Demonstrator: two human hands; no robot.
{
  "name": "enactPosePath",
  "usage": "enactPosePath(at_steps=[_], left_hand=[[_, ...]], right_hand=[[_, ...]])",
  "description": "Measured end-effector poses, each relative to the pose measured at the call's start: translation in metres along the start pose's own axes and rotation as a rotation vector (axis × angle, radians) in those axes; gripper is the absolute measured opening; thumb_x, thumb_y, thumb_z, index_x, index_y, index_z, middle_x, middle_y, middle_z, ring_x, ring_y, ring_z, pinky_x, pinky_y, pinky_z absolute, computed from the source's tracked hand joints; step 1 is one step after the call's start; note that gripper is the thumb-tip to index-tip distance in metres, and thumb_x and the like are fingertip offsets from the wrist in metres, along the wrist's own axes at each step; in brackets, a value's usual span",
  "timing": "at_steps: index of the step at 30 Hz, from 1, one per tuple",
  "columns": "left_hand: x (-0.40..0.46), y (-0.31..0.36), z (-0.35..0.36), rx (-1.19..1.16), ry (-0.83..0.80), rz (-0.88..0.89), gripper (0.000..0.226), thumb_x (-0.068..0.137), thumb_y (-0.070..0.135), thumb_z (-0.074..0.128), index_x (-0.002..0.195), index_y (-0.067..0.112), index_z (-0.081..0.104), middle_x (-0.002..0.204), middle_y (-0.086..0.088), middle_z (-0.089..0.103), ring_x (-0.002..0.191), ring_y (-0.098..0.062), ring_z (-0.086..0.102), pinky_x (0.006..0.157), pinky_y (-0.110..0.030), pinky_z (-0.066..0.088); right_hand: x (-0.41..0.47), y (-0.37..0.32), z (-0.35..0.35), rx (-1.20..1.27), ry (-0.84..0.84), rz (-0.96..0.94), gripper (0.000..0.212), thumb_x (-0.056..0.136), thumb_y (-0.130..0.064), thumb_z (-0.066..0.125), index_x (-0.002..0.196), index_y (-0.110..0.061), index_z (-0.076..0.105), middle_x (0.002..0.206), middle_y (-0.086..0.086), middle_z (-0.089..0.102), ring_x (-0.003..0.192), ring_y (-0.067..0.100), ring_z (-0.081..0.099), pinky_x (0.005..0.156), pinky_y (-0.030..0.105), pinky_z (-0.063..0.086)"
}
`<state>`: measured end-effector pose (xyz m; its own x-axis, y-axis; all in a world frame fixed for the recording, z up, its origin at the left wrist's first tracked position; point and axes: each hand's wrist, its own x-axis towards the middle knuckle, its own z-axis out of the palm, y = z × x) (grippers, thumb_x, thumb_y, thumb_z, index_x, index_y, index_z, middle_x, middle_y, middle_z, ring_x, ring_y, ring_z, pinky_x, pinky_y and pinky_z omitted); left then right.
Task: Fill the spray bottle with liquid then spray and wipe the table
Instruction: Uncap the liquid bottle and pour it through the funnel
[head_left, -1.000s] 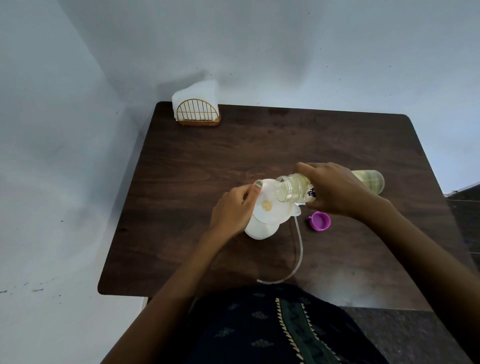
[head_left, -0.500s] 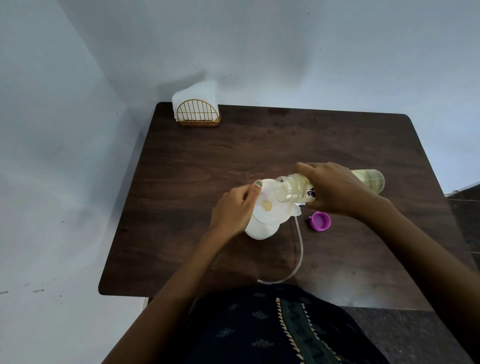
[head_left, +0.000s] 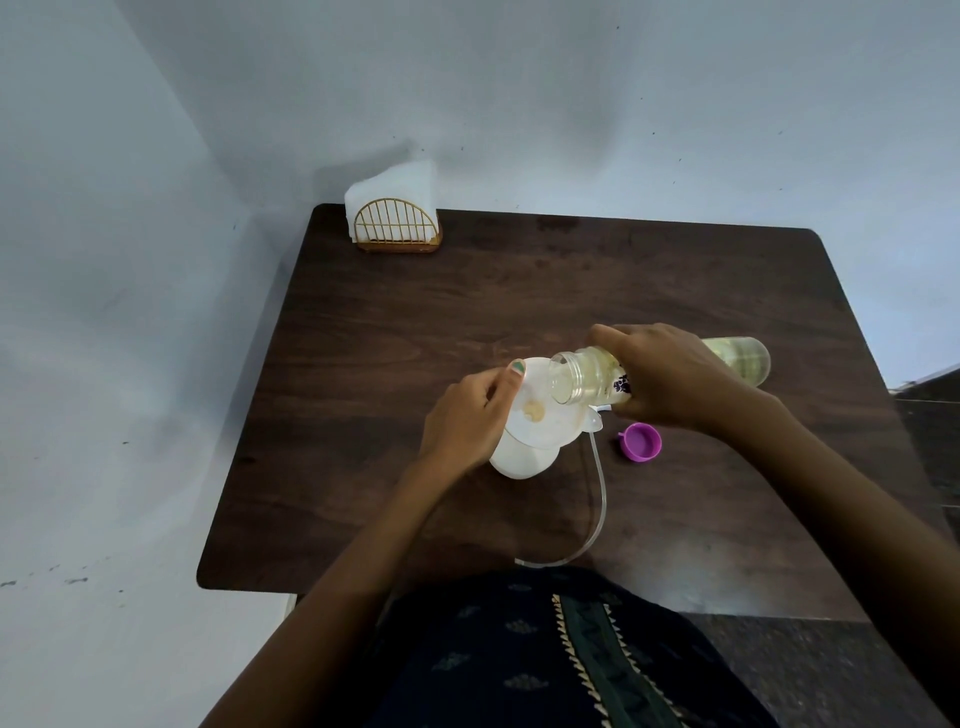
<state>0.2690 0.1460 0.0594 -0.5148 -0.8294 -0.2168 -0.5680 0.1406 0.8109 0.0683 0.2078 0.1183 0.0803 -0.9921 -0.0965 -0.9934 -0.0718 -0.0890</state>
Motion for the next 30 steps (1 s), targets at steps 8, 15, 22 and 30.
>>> enactPosePath(at_steps=[8,15,22,30], left_hand=[[0.0010,-0.0020,-0.0001,-0.007,0.000,0.003,0.044,0.098,0.053,0.032,0.076,0.027,0.060,0.064,0.006,0.056,0.067,-0.014,0.058,0.059,-0.029,0.039],[0.0010,-0.0014,0.0001,0.000,0.010,-0.013,0.046,0.098,0.054,0.033,0.067,0.028,0.054,0.059,0.009,0.052,0.062,-0.012,0.053,0.061,-0.030,0.037],[0.0019,-0.0016,0.0011,0.005,0.008,-0.012,0.048,0.098,0.053,0.032,0.089,0.021,0.066,0.068,0.004,0.060,0.066,-0.011,0.055,0.060,-0.029,0.039],[0.0020,-0.0027,0.0020,-0.009,0.012,-0.005,0.049,0.098,0.054,0.032,0.079,0.020,0.063,0.061,0.006,0.054,0.060,-0.011,0.052,0.058,-0.030,0.037]], right_hand=[[0.0010,-0.0010,0.0000,-0.009,-0.018,0.006,0.042,0.069,-0.023,0.076,0.102,-0.017,0.051,0.086,0.001,0.065,0.075,0.024,0.062,0.061,0.037,0.051],[0.0001,-0.0028,-0.0037,-0.017,-0.037,0.016,0.041,0.069,-0.021,0.075,0.102,-0.016,0.051,0.086,0.001,0.065,0.075,0.025,0.061,0.056,0.031,0.041],[0.0000,-0.0033,-0.0041,-0.011,-0.039,0.018,0.042,0.069,-0.020,0.074,0.103,-0.016,0.051,0.087,0.001,0.065,0.076,0.025,0.062,0.059,0.035,0.049],[-0.0002,-0.0029,-0.0035,-0.001,-0.041,0.015,0.043,0.068,-0.020,0.075,0.103,-0.016,0.051,0.088,0.002,0.065,0.077,0.025,0.062,0.064,0.039,0.053]])
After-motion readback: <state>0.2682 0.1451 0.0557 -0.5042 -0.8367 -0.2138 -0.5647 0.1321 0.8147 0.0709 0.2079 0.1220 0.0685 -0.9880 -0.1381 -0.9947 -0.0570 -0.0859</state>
